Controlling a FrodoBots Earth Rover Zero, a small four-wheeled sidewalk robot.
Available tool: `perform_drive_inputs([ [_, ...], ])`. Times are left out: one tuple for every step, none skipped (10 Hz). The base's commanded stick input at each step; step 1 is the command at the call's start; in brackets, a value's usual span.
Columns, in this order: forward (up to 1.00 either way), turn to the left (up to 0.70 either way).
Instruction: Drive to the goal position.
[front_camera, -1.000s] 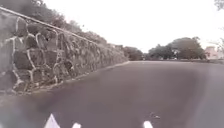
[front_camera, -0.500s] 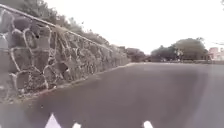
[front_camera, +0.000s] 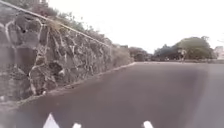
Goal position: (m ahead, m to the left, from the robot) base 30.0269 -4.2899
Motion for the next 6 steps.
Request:
perform_drive_inputs([
  [1.0, 0.0],
  [1.0, 0.0],
  [1.0, 0.0],
  [1.0, 0.0],
  [1.0, 0.0],
  [1.0, 0.0],
])
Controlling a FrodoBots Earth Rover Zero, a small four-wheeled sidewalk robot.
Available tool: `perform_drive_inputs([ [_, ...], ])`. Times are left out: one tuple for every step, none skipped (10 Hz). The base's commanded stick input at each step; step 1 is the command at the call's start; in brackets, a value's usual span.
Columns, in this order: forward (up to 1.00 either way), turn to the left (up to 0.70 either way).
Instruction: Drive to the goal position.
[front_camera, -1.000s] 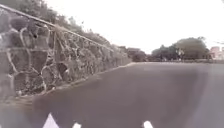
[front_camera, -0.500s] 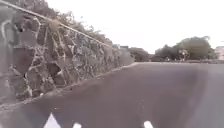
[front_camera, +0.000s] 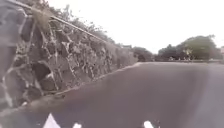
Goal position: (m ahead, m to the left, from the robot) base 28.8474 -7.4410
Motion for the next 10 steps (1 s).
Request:
perform_drive_inputs([
  [1.0, 0.0],
  [1.0, 0.0],
  [1.0, 0.0],
  [1.0, 0.0],
  [1.0, 0.0],
  [1.0, 0.0],
  [1.0, 0.0],
  [1.0, 0.0],
  [1.0, 0.0],
  [1.0, 0.0],
])
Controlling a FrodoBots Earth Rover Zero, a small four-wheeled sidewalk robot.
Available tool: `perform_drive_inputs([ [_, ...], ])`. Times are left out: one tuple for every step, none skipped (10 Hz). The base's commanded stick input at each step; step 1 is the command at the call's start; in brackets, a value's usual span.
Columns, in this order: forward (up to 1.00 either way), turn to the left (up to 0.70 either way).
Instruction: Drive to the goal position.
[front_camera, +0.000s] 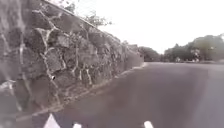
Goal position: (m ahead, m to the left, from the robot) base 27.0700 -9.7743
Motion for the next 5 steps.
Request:
perform_drive_inputs([
  [1.0, 0.0],
  [1.0, 0.0],
  [1.0, 0.0],
  [1.0, 0.0],
  [1.0, 0.0],
])
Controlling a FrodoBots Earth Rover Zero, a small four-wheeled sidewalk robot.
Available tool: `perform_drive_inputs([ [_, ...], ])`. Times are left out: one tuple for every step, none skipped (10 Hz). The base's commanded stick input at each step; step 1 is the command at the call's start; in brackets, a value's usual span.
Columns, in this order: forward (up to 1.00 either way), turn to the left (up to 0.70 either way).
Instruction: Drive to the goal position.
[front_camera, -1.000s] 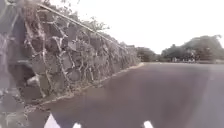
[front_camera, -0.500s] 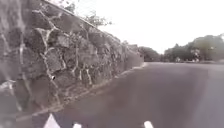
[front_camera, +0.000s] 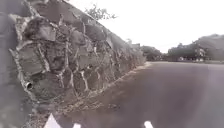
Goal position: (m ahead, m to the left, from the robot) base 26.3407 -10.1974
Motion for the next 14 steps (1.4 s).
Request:
perform_drive_inputs([
  [1.0, 0.0],
  [1.0, 0.0],
  [1.0, 0.0],
  [1.0, 0.0],
  [1.0, 0.0],
  [1.0, -0.11],
  [1.0, -0.23],
  [0.0, 0.0],
  [0.0, 0.0],
  [0.0, 0.0],
  [-1.0, 0.0],
  [-1.0, 0.0],
  [-1.0, 0.0],
  [-1.0, 0.0],
])
